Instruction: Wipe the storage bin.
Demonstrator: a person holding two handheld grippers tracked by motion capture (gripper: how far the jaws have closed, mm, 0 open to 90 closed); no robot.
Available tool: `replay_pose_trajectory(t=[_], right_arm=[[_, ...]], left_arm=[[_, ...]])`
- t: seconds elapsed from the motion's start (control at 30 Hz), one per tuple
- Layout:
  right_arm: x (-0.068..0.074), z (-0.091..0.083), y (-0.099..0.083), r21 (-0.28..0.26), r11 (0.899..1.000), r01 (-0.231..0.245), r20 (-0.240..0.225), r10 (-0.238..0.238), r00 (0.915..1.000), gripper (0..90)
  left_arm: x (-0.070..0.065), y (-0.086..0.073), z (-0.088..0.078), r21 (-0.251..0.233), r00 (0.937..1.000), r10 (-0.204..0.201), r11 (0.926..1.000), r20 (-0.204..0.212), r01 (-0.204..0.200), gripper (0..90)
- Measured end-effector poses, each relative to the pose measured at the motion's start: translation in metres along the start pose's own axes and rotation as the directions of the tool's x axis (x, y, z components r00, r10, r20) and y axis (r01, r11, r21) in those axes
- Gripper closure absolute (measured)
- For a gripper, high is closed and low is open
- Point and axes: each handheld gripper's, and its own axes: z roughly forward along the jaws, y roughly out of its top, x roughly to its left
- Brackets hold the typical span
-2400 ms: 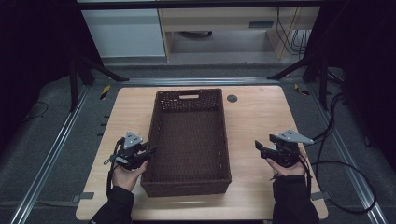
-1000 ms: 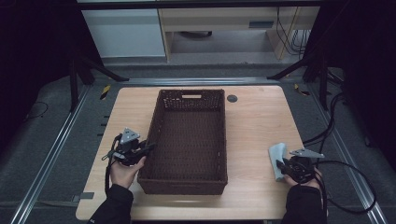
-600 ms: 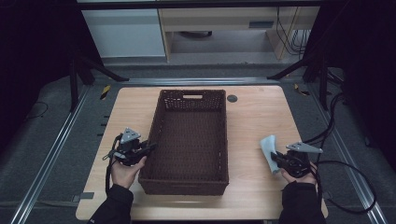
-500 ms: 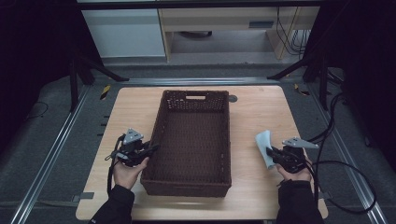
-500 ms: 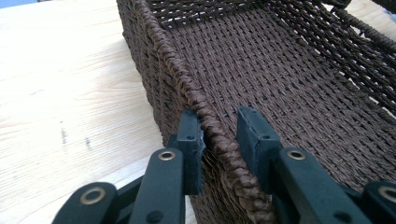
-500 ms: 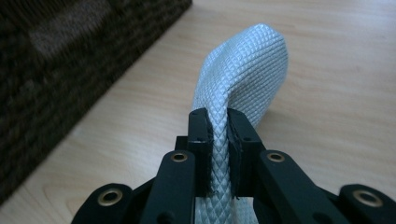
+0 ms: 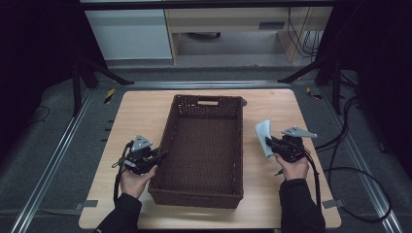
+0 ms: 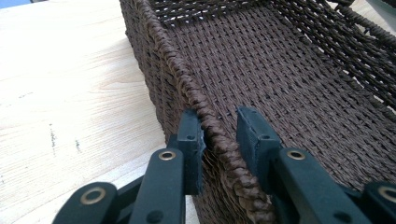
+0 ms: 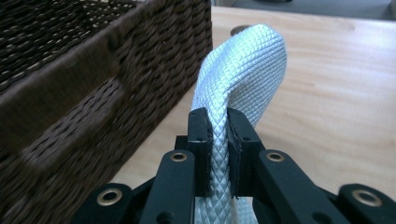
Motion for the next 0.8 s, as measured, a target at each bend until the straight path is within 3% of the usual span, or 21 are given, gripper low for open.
replay_pose_trajectory(t=[0.3, 0.6, 0.8], right_arm=[[0.007, 0.028, 0.018, -0.023, 1.0, 0.005, 0.004, -0.005, 1.0, 81.9], [0.009, 0.067, 0.03, -0.047, 0.998, -0.034, 0.0, 0.034, 0.9994, 82.2], [0.016, 0.099, 0.026, 0.004, 1.0, -0.018, 0.006, 0.018, 0.9998, 82.6]], left_arm=[[0.007, -0.003, -0.005, 0.007, 0.9998, 0.022, 0.9997, 0.002, -0.022, 71.2], [0.013, -0.006, -0.009, 0.002, 0.9997, 0.023, 0.9997, 0.003, -0.023, 71.3], [0.013, -0.006, -0.009, -0.002, 0.9997, 0.022, 0.9998, 0.008, -0.022, 71.1]])
